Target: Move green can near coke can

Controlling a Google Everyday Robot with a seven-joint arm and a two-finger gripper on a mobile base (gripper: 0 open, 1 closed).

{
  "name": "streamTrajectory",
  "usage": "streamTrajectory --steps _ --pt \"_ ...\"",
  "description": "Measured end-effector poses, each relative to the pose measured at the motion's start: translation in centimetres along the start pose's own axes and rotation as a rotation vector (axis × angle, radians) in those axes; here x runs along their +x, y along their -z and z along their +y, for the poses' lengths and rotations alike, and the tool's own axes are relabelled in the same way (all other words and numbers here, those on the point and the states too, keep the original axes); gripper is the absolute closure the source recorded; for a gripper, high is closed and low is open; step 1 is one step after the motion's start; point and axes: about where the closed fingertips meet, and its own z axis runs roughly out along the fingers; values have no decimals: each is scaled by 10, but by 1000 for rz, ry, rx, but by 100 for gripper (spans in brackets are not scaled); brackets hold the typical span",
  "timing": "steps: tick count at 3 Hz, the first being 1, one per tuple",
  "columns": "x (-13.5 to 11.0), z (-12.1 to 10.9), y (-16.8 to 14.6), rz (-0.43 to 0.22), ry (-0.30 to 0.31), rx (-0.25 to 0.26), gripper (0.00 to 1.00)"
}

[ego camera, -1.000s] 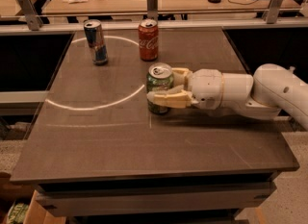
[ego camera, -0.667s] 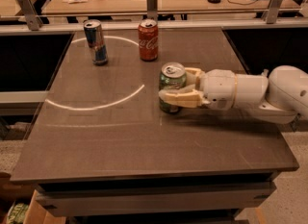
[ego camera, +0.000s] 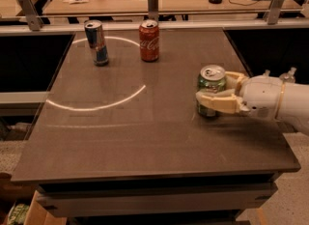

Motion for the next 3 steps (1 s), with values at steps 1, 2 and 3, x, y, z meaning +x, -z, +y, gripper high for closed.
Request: streamTrajectory --steps 1,2,3 --pt "0 -31 31 27 11 184 100" --pt "-5 -73 44 28 44 341 100" --pt "-15 -113 42 7 74 434 100"
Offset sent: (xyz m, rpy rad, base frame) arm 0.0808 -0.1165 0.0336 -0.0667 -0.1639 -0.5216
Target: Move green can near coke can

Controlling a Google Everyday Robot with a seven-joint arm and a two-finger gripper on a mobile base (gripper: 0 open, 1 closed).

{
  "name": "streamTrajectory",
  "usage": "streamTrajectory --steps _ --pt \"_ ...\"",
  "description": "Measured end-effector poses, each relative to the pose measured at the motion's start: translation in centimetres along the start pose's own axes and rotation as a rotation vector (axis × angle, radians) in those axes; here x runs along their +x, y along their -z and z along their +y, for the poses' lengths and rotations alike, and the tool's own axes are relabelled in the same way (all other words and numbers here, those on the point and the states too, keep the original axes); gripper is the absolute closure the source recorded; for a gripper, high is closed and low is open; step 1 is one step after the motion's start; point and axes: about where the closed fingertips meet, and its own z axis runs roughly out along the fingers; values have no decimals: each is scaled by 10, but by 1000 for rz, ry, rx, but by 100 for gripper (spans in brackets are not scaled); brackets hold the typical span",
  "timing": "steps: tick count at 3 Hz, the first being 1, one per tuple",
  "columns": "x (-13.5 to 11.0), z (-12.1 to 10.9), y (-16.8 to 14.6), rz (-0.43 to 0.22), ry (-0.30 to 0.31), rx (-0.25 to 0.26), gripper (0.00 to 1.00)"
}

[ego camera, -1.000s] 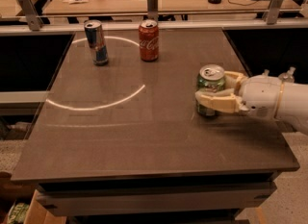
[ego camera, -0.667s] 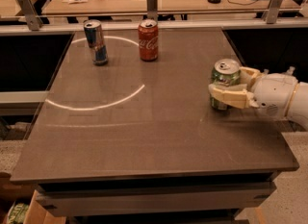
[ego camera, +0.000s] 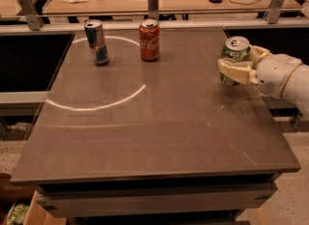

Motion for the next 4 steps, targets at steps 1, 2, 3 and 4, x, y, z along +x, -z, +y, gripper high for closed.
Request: streamTrajectory --steps 1,2,3,4 --pt "-8 -24 -29 -26 8 31 100" --pt "-17 -28 -72 -59 -11 4 100" --pt "-22 -18 -116 -78 -49 -48 100" --pt "-20 -5 -150 -87 -114 -82 100"
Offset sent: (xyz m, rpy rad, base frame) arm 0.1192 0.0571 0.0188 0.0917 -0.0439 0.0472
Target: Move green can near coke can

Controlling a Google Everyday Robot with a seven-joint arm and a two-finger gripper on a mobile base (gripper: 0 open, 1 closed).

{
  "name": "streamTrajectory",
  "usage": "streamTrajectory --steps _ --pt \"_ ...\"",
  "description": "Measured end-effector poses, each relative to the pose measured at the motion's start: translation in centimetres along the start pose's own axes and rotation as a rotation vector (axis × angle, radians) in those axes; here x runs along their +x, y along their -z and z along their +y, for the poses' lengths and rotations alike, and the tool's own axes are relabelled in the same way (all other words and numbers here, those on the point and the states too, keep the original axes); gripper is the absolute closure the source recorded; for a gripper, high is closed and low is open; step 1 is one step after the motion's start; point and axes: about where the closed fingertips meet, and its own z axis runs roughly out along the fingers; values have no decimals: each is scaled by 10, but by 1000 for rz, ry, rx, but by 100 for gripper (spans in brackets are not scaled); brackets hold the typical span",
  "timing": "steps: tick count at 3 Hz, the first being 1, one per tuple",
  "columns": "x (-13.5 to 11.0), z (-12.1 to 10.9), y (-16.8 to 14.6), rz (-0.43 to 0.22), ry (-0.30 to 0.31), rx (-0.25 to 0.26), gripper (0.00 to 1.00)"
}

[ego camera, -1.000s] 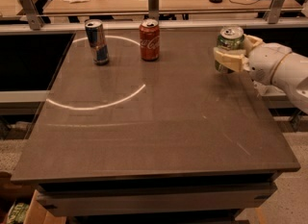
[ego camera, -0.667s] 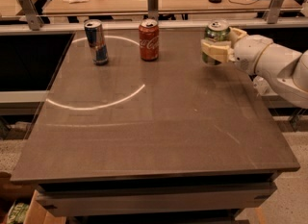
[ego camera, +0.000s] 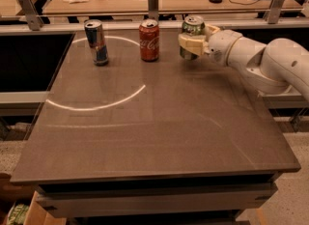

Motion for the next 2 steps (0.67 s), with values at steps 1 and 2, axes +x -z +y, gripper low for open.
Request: streamTrajectory --steps 1,2 --pt "9 8 -19 7 -40 -24 100" --pt "18 18 -30 14 -83 -43 100"
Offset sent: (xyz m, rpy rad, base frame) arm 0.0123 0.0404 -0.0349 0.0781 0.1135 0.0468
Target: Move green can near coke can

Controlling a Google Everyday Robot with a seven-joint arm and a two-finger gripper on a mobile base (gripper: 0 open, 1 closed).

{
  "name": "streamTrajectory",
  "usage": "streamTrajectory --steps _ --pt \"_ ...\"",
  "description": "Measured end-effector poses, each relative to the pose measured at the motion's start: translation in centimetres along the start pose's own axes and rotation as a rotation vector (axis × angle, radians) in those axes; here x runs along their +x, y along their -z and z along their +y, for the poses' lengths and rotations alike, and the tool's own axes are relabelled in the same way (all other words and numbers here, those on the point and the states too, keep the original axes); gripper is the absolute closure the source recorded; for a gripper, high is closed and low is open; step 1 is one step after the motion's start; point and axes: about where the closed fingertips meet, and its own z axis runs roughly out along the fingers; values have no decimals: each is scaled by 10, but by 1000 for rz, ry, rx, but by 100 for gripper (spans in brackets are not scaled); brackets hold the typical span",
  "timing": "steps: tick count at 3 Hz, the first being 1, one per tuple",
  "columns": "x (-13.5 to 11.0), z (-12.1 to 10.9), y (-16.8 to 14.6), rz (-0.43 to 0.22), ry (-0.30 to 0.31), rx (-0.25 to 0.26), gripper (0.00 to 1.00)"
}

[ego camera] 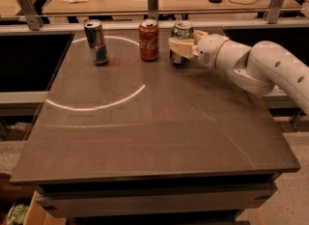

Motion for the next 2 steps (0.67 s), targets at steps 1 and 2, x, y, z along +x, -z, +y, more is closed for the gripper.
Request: streamTrajectory --steps 1,2 --pt "7 12 -10 8 -27 -31 100" --pt "13 21 -20 13 -17 -73 100"
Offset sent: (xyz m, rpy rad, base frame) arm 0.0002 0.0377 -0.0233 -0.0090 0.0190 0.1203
